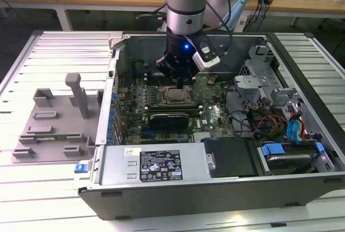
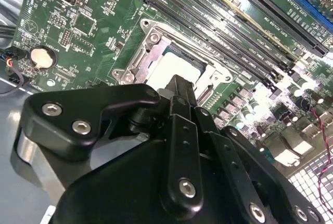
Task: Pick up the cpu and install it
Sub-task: 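Close the cpu cover, then install the first cpu locking lever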
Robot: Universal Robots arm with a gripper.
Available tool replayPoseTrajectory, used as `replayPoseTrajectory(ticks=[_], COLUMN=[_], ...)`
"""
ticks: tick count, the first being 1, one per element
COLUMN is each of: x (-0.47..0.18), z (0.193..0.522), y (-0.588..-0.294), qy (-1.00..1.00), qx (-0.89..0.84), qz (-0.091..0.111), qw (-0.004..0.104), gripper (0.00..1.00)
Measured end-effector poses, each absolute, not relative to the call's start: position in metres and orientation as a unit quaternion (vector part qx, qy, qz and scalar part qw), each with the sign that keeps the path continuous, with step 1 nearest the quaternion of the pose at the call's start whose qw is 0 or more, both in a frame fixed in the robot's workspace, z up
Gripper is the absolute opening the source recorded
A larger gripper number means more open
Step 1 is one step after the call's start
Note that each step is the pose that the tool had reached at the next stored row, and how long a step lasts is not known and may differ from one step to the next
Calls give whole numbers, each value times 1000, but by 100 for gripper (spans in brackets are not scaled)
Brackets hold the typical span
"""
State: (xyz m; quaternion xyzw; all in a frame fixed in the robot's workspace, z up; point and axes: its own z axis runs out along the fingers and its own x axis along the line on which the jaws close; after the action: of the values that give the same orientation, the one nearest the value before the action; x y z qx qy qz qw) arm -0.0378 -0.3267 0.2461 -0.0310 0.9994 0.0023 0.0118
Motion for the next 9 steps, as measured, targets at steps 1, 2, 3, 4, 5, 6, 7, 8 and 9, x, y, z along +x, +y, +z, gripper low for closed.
replayPoseTrajectory(ticks=[1,2,3,4,5,6,7,8,9], x=[-39,-40,-40,-40,-40,-40,-40,-40,-40], z=[246,246,246,246,246,246,246,246,246], y=[-327,-327,-327,-327,-327,-327,-327,-327,-327], qy=[999,999,999,999,999,999,999,999,999], qx=[-31,-31,-31,-31,-31,-31,-31,-31,-31], qz=[2,2,2,2,2,2,2,2,2], qw=[12,13,13,13,13,13,13,13,13], gripper=[11,11,11,11,11,11,11,11,11])
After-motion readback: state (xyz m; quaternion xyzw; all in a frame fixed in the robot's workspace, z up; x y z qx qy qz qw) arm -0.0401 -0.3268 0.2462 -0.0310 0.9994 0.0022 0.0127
